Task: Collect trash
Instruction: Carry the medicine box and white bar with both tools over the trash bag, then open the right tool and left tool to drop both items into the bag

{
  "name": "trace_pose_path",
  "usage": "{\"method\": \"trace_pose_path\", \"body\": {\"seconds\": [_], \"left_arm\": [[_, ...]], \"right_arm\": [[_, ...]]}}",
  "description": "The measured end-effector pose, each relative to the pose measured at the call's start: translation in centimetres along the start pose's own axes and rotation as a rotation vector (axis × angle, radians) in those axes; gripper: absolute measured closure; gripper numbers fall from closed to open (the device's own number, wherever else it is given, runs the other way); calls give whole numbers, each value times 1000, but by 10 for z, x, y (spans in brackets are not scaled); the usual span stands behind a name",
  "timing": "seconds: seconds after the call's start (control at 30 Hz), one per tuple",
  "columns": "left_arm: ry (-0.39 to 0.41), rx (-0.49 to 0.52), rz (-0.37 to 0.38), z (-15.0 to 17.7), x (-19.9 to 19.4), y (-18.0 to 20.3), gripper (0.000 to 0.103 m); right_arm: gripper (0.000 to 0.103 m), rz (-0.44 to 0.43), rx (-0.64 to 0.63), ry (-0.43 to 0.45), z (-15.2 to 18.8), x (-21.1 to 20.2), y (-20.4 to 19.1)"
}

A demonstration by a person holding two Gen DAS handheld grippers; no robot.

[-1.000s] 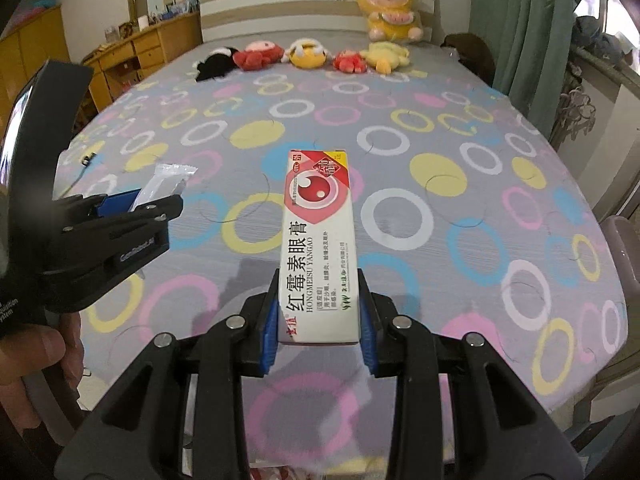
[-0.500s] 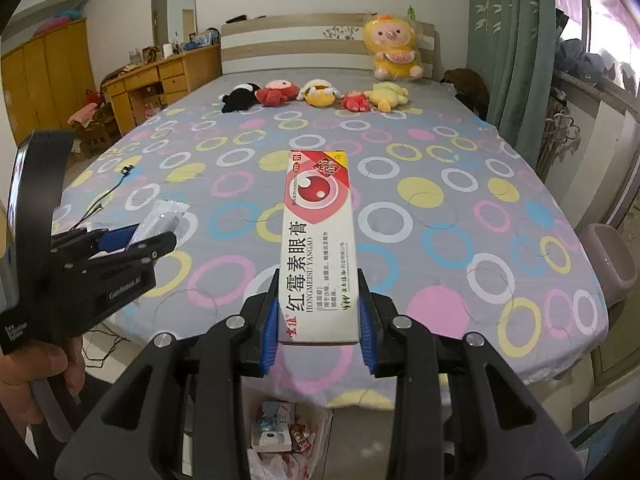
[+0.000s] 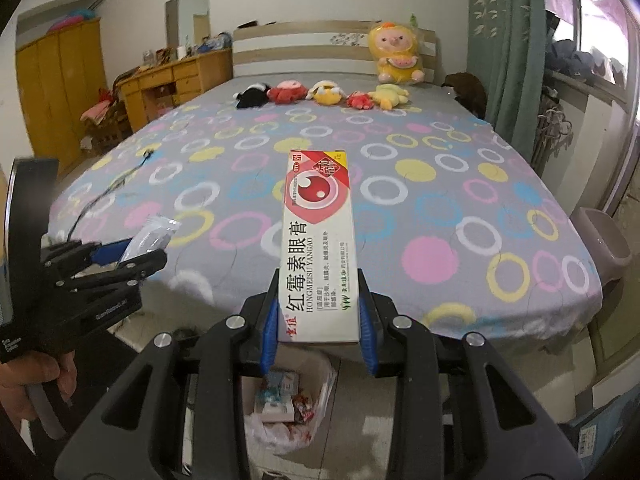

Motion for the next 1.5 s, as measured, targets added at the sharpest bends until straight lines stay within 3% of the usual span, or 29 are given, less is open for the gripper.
{"method": "trace_pose_path", "body": {"seconds": [0.37,0.67,0.77,1.07,1.5], "left_arm": [[-125,-22,15,79,43,13,66],[-237,-27,4,125,78,15,66],[-310,-67,26,143,93,15,66],[-411,-84,-3,167,125,13,66],[-514,-82,-37,194,165,19,66]], "right_arm": [[71,-51,0,-94,84,44,-20],[71,-77,-27,-172,120,79,-29],[71,-84,-12,-207,130,91,-30],[71,-88,-17,-346,163,129,-36],[71,-90,-5,-461,185,157,-34]]}}
Point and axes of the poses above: each gripper's, at about its wrist camera, not at the fingertips, and x roughly the way its jaws point, y to its right, z to its underside, the point moved 8 cm from there along x, roughly the way its jaws point, and after that the axes turned 1 degree about z, right-handed, at the moved point
